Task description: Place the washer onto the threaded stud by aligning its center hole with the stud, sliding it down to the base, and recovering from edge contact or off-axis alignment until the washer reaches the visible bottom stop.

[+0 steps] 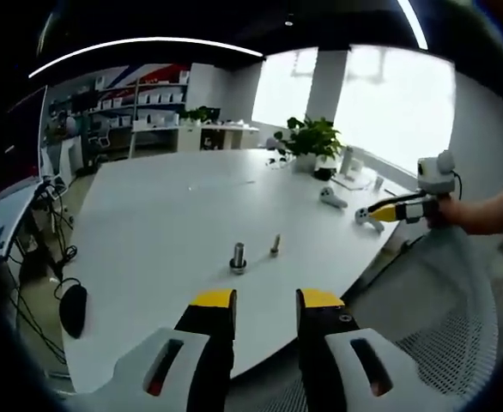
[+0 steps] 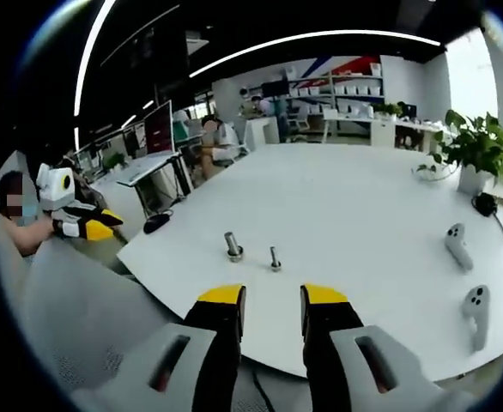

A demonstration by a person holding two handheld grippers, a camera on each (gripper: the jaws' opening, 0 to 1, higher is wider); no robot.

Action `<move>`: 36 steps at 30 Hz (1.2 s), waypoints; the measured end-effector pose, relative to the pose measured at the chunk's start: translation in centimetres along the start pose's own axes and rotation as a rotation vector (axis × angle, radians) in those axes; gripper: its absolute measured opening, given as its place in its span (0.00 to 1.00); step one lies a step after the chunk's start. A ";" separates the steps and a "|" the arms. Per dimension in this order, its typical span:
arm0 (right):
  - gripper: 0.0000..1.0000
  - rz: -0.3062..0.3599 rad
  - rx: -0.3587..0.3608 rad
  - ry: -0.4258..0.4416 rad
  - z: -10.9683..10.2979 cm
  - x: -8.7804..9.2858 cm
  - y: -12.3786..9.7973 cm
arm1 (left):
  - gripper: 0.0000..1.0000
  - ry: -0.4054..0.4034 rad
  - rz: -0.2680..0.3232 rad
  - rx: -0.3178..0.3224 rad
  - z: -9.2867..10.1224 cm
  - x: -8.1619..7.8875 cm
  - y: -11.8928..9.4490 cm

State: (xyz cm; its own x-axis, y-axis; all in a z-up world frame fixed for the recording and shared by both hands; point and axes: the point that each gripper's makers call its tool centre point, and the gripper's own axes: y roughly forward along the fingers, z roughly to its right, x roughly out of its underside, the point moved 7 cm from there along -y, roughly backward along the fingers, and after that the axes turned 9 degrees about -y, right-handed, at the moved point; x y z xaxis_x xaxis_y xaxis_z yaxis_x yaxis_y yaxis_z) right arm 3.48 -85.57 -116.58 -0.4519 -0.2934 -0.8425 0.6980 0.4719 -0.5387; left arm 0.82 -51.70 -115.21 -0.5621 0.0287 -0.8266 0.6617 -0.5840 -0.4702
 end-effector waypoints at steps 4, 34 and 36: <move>0.27 -0.024 -0.016 -0.013 -0.2 0.3 0.2 | 0.25 0.002 -0.014 0.005 0.1 0.1 0.1; 0.24 -0.095 -0.041 -0.027 -0.6 1.2 0.2 | 0.24 0.002 -0.027 -0.018 0.0 0.4 0.4; 0.24 -0.084 -0.035 -0.011 -0.4 1.1 0.1 | 0.24 0.007 -0.028 -0.025 0.0 0.3 0.4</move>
State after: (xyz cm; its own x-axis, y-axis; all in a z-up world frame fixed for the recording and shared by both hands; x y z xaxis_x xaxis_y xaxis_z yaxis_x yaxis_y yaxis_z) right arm 2.81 -85.57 -117.57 -0.5017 -0.3416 -0.7947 0.6381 0.4741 -0.6066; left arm 0.89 -51.94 -115.62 -0.5770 0.0506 -0.8152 0.6582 -0.5622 -0.5008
